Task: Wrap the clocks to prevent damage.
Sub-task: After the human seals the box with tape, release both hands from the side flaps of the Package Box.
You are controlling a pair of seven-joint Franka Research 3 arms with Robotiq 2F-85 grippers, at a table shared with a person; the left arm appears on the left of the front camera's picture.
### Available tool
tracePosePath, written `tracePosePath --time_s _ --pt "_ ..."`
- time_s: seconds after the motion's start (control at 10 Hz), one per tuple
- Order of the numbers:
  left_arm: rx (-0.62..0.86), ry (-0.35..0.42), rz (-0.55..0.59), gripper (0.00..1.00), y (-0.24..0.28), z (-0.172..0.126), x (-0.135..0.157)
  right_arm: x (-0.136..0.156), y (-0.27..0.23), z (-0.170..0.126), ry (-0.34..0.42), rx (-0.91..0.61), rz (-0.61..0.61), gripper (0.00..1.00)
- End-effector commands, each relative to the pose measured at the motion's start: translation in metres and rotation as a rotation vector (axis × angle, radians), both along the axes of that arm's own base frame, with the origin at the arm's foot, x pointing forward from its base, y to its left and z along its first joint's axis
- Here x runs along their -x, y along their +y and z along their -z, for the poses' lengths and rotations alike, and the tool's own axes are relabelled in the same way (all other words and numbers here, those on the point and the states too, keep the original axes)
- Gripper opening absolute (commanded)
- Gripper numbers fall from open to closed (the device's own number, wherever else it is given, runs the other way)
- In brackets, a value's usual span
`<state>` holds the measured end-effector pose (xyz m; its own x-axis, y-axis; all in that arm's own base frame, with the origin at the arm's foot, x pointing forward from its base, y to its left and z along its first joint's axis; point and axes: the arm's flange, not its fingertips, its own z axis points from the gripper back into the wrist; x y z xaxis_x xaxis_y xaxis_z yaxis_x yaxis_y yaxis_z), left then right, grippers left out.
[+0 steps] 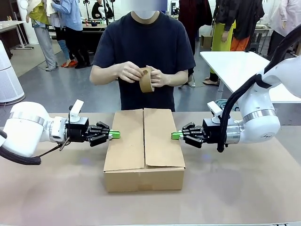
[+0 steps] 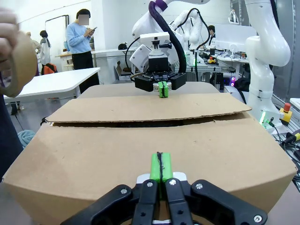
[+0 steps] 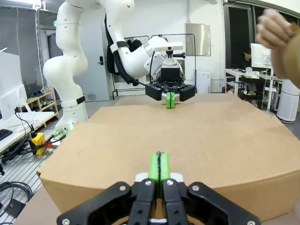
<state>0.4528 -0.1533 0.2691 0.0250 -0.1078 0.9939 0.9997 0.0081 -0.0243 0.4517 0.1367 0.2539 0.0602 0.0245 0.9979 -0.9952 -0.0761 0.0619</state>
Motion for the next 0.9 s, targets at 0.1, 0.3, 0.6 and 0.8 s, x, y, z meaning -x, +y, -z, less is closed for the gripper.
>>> tracePosePath --time_s 0.1,0.3,0.6,0.8 --pt "-0.012 0.001 -0.006 0.00 0.0003 0.0033 0.0006 0.0000 -0.0006 0.0023 0.013 0.006 0.007 0.01" --pt "-0.012 0.001 -0.006 0.00 0.0003 0.0033 0.0006 0.0000 -0.0006 0.0023 0.013 0.006 0.007 0.01" --pt "-0.012 0.001 -0.006 0.00 0.0003 0.0033 0.0006 0.0000 -0.0006 0.0023 0.013 0.006 0.007 0.01" --pt "-0.012 0.001 -0.006 0.00 0.0003 0.0033 0.0006 0.0000 -0.0006 0.0023 0.013 0.006 0.007 0.01"
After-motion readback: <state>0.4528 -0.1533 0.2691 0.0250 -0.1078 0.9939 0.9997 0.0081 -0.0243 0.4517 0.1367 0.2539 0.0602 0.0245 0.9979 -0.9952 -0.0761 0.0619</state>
